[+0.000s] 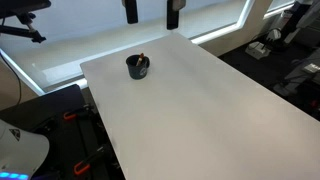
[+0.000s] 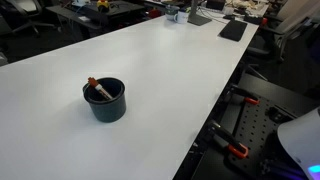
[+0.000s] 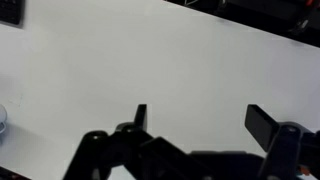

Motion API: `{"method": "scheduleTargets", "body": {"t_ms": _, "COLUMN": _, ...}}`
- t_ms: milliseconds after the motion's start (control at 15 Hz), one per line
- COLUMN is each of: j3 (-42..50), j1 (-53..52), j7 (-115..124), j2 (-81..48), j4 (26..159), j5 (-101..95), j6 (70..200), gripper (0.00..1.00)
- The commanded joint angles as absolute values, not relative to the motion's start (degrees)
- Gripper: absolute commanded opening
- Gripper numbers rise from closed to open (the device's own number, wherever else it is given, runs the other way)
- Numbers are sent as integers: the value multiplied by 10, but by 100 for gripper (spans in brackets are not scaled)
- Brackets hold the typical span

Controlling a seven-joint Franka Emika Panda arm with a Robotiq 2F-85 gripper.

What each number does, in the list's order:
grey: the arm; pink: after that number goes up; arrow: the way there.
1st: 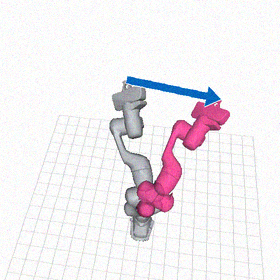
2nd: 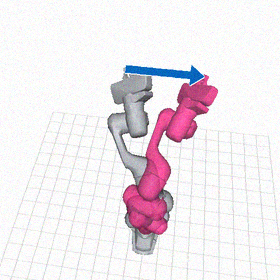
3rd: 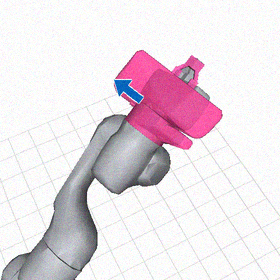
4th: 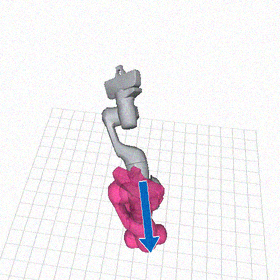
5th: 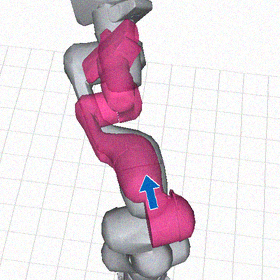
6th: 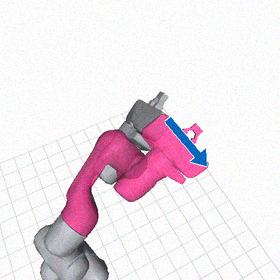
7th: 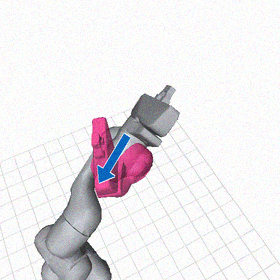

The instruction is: Remove the orange marker from the cup and put it on the table

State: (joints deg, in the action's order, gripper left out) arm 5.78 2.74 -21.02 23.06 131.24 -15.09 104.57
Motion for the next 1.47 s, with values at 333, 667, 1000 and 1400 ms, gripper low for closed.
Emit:
{"method": "scheduleTargets", "body": {"t_ms": 333, "j3": 59, "j1": 25, "j7": -199, "j2": 221, "j4": 1306, "j5": -152, "j6": 1048, "gripper": 100}}
{"method": "scheduleTargets", "body": {"t_ms": 667, "j3": 53, "j1": 19, "j7": -188, "j2": 175, "j4": 1266, "j5": -143, "j6": 1060, "gripper": 100}}
{"method": "scheduleTargets", "body": {"t_ms": 1000, "j3": 41, "j1": 12, "j7": -174, "j2": 86, "j4": 1161, "j5": -130, "j6": 1059, "gripper": 100}}
{"method": "scheduleTargets", "body": {"t_ms": 1400, "j3": 24, "j1": 10, "j7": -144, "j2": -50, "j4": 987, "j5": -127, "j6": 1043, "gripper": 100}}
